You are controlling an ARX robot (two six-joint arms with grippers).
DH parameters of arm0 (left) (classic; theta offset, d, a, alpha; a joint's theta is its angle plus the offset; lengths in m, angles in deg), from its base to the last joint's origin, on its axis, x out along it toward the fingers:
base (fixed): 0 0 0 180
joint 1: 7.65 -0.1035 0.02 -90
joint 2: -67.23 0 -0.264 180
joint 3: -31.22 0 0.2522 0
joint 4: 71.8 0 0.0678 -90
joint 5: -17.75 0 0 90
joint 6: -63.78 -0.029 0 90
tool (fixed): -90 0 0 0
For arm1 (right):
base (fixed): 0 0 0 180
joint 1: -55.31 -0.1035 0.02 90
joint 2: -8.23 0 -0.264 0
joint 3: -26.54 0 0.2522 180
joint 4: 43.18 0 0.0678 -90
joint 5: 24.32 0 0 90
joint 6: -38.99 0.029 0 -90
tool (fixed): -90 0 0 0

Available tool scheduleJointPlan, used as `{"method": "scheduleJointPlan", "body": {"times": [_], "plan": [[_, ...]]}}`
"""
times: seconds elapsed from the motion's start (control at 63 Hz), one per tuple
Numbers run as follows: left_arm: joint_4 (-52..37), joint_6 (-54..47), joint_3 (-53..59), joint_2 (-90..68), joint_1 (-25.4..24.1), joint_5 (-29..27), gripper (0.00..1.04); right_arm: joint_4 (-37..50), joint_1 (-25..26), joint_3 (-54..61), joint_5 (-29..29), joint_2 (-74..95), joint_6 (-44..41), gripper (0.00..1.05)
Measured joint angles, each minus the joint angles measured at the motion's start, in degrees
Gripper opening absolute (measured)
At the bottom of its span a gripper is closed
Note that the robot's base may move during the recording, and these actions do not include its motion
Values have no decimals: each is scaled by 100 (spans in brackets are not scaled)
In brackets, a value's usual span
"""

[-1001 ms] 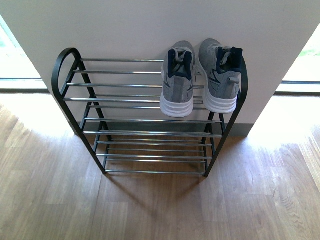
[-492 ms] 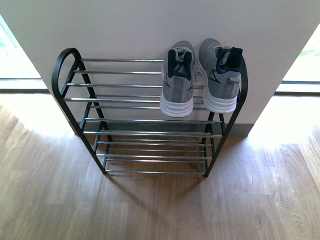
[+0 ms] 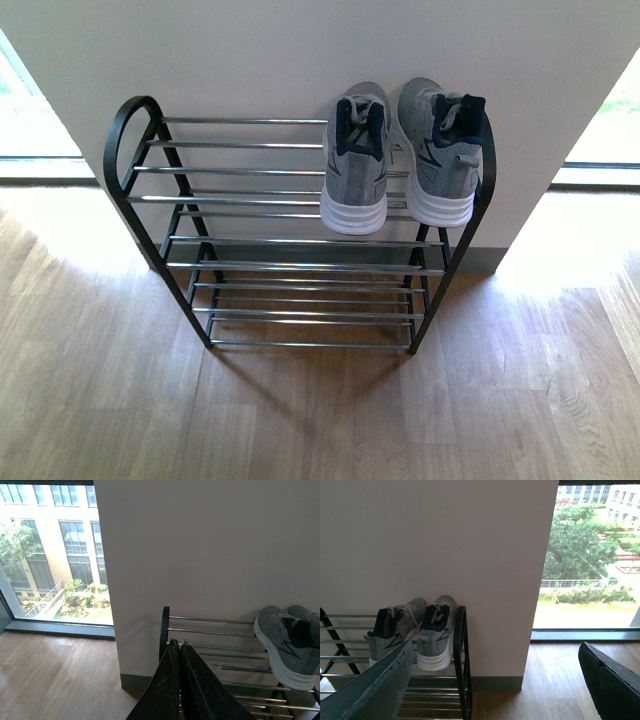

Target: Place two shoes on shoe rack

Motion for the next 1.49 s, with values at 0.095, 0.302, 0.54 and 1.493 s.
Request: {"method": "scheduleJointPlan", "body": {"times": [0.095, 0.302, 0.54, 1.493], "plan": [[146, 0, 0, 140, 0, 0, 1, 0, 0, 0, 0, 0, 0, 96], [417, 0, 0, 413, 0, 0, 1, 0, 0, 0, 0, 0, 0, 96], [1471, -2, 0, 1370, -2, -9, 1, 0, 0, 0, 2, 0, 0, 96], [1488, -9, 0, 1386, -7, 0, 95, 0, 0, 0, -2, -4, 0, 96]]}}
